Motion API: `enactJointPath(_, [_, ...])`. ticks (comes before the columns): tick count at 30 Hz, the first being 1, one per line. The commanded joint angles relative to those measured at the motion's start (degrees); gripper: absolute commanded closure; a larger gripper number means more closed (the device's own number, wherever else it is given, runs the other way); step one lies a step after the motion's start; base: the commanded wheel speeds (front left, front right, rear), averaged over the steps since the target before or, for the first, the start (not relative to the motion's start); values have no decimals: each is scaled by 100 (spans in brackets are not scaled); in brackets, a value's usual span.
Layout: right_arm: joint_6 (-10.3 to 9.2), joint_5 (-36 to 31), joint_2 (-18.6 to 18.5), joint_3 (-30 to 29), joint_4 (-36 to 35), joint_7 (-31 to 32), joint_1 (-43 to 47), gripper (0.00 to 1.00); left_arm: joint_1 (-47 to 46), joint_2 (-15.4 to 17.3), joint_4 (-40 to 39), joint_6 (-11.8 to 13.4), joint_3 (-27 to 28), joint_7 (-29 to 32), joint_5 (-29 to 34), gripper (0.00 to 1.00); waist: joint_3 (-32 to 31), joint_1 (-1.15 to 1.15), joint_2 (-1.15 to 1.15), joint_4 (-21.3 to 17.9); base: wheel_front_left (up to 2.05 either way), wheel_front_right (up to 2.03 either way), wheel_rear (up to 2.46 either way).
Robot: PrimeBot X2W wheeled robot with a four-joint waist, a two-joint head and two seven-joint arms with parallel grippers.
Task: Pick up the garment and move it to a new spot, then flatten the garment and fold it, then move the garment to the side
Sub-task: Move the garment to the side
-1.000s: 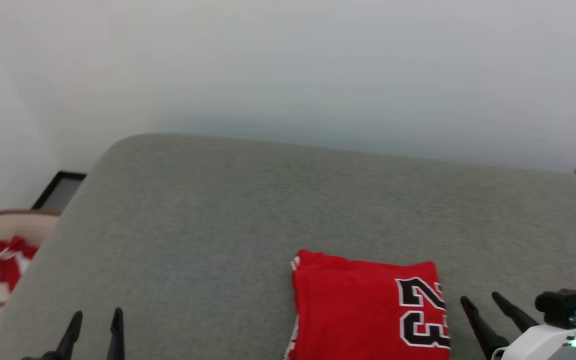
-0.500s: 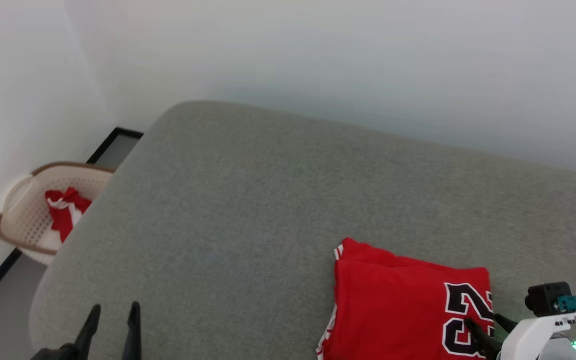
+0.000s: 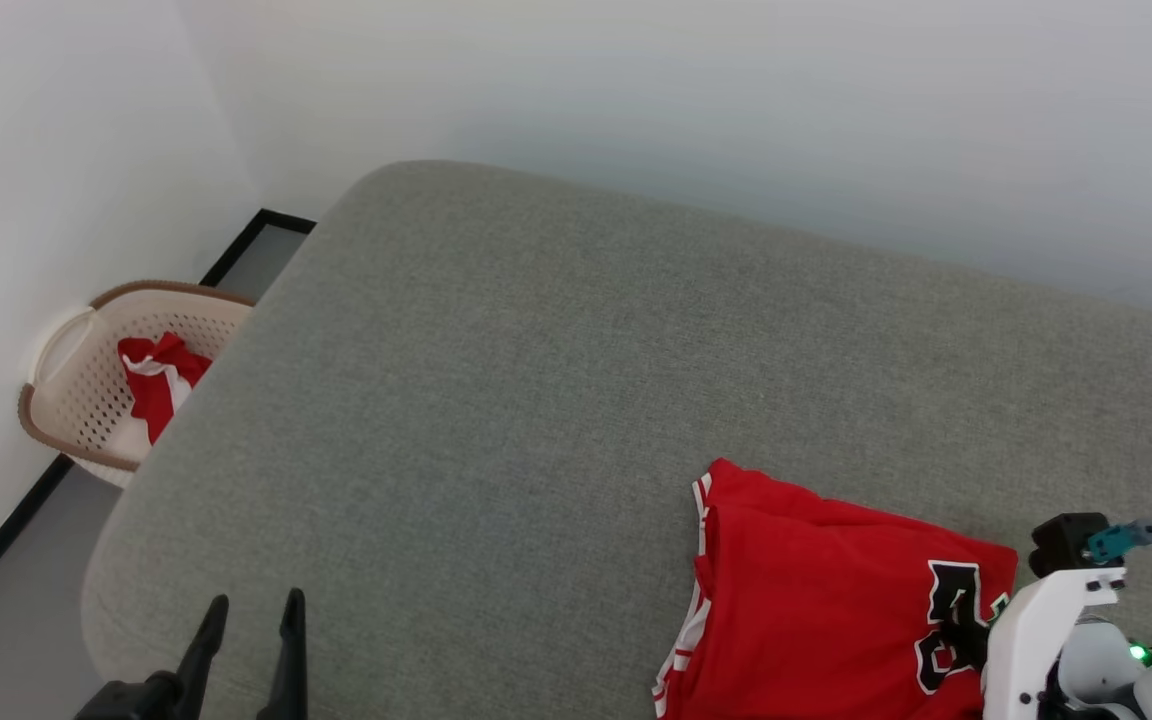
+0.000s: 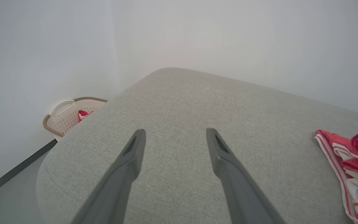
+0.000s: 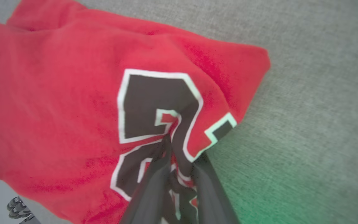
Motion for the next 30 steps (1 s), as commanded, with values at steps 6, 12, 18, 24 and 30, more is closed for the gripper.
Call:
enactJointPath(6, [5, 179, 4, 338, -28, 96, -77, 100, -38, -21, 59, -39, 48, -44, 25, 0, -97, 0, 0, -72, 0, 0, 0])
enactJointPath(12, [3, 174, -354, 478, -321, 157, -368, 100, -44, -33, -24, -64, 81, -52, 68, 0, -144, 0, 0, -264, 0, 0, 0])
enactJointPath(18, [3, 150, -748, 547, -584, 295, -631, 100, -133, -91, -80, -117, 56, -53, 162, 0, -109, 0, 0, -581, 0, 0, 0])
enactJointPath(24, [3, 119, -1098, 566, -697, 373, -865, 100, -283, -154, -64, -196, 27, -47, 264, 0, -26, 0, 0, -864, 0, 0, 0])
enactJointPath(30, [3, -7, -1589, 651, -708, 329, -1190, 100, -534, -219, -41, -283, -13, -47, 350, 0, 151, 0, 0, -1206, 0, 0, 0])
